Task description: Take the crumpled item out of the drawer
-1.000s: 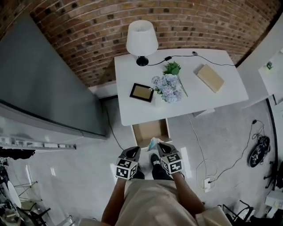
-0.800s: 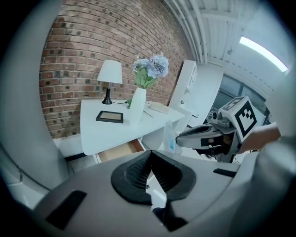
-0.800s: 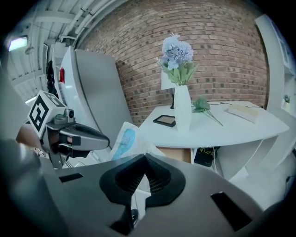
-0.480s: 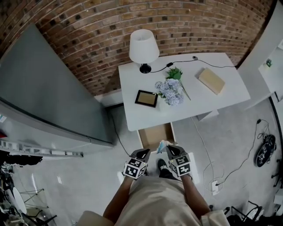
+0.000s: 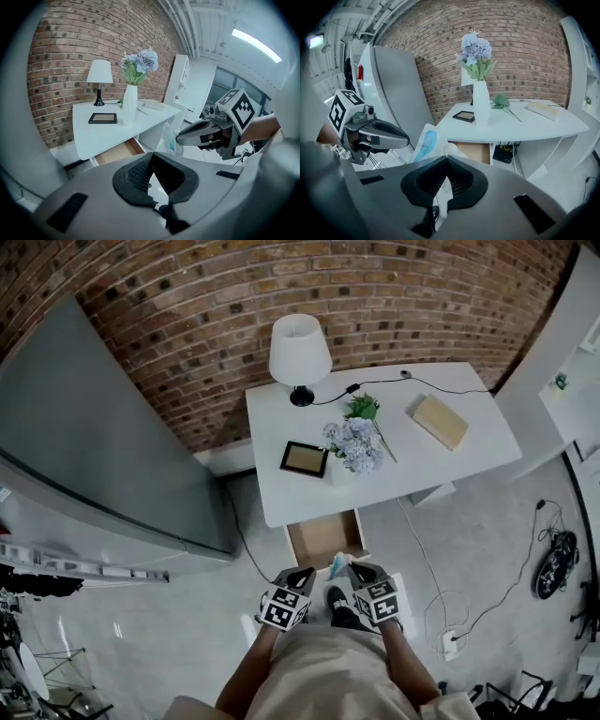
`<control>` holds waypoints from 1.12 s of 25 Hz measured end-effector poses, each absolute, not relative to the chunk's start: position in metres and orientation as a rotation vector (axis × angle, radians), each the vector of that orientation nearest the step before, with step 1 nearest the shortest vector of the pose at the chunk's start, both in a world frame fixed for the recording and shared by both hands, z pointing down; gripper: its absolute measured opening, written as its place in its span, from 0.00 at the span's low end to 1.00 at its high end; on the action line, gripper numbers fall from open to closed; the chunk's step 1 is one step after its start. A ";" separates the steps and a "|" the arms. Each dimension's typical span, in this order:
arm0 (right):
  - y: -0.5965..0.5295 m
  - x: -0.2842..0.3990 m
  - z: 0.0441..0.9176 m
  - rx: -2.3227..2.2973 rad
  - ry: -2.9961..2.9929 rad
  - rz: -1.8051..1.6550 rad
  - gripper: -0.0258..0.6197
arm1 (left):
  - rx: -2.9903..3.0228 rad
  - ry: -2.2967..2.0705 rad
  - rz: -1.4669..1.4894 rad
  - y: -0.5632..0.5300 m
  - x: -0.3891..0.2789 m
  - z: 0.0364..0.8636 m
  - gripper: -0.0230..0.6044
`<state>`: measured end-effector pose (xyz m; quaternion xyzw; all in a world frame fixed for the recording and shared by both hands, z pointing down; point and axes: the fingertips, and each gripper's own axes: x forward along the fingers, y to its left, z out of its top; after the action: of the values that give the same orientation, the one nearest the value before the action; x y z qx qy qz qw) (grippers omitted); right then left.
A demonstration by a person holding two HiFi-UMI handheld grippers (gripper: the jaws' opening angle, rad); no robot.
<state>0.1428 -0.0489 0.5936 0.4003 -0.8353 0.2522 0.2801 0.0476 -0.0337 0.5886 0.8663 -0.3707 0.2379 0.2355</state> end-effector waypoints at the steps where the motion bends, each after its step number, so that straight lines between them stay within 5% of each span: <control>1: -0.048 0.143 0.594 1.071 -2.240 0.678 0.08 | 2.375 -1.021 0.651 -0.033 0.047 0.589 0.06; 28: -0.030 0.143 0.594 1.146 -2.209 0.718 0.08 | 2.394 -0.991 0.627 -0.025 0.047 0.586 0.06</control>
<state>0.1428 -0.0301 0.5936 0.4258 -0.8207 0.2666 0.2720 0.0475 -0.0250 0.5863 0.8728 -0.3613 0.2285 0.2356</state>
